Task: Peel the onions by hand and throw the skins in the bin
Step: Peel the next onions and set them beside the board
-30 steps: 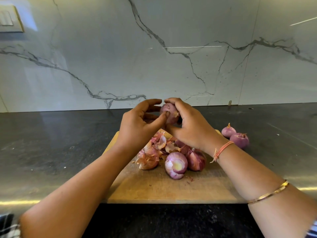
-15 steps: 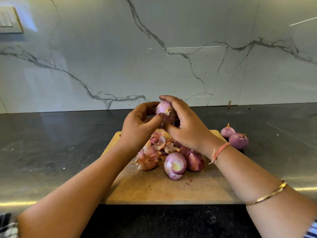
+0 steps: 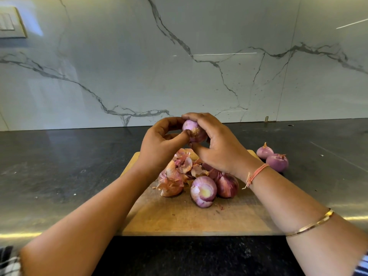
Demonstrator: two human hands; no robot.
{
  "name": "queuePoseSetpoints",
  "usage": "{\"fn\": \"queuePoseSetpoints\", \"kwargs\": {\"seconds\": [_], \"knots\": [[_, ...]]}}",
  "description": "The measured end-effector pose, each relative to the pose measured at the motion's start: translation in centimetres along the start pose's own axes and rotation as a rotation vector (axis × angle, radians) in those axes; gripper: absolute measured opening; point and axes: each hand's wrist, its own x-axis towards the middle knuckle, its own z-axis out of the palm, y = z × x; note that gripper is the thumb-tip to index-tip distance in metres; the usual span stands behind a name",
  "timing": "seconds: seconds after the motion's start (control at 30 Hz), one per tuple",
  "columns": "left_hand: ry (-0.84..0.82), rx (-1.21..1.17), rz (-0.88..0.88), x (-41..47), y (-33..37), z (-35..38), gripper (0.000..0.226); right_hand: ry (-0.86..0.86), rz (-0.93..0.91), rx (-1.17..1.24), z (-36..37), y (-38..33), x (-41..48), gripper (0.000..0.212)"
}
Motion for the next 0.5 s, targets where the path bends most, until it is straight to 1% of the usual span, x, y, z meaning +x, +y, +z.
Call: {"fn": "queuePoseSetpoints", "kwargs": {"seconds": [0.17, 0.3, 0.5], "knots": [[0.015, 0.034, 0.016, 0.08, 0.16, 0.01, 0.024, -0.01, 0.021, -0.002, -0.08, -0.16, -0.03, 0.064], [0.027, 0.094, 0.05, 0.05, 0.25, -0.06, 0.022, -0.014, 0.083, 0.025, -0.12, -0.26, -0.04, 0.067], [0.043, 0.169, 0.104, -0.23, 0.42, -0.16, 0.024, -0.011, 0.115, 0.039, 0.06, -0.31, -0.02, 0.064]]}}
